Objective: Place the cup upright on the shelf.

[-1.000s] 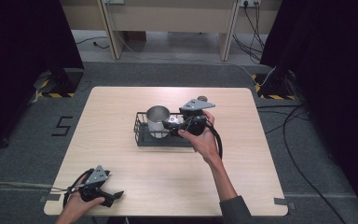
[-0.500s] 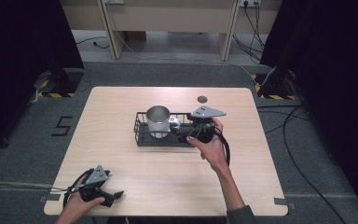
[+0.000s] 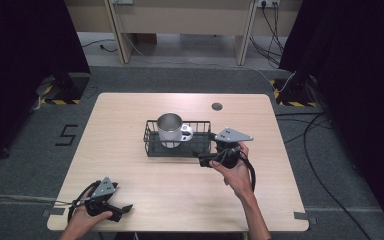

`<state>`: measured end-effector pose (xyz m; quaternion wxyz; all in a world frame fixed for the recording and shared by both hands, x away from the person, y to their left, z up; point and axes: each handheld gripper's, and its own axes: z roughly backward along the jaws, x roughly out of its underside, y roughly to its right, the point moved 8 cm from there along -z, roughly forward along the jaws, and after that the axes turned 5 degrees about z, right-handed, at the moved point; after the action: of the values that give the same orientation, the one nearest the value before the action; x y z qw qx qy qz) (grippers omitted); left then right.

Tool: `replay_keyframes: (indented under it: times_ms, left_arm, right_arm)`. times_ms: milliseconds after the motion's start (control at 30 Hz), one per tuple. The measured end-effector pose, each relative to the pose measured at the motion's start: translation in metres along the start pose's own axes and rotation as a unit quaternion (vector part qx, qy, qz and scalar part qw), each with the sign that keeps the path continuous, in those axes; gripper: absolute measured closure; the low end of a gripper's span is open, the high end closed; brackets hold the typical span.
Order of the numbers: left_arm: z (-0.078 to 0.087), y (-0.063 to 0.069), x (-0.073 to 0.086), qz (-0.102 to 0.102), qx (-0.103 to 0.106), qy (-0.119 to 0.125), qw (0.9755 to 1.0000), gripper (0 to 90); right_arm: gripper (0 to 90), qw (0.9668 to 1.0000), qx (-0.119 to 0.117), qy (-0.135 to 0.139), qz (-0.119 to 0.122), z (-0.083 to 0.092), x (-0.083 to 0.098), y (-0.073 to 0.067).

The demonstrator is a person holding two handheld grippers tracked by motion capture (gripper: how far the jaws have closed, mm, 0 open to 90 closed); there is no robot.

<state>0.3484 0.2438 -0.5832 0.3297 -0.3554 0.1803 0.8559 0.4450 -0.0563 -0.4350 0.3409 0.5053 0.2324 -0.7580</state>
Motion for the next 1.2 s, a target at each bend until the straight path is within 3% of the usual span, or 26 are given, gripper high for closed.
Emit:
replay_keyframes:
  times_ms: [1200]
  left_arm:
    - [0.0,0.0,0.0,0.001,0.0,0.0,1.0,0.0]
  right_arm:
    - [15.2,1.0,-0.005,-0.006,-0.005,0.017,0.05,-0.032]
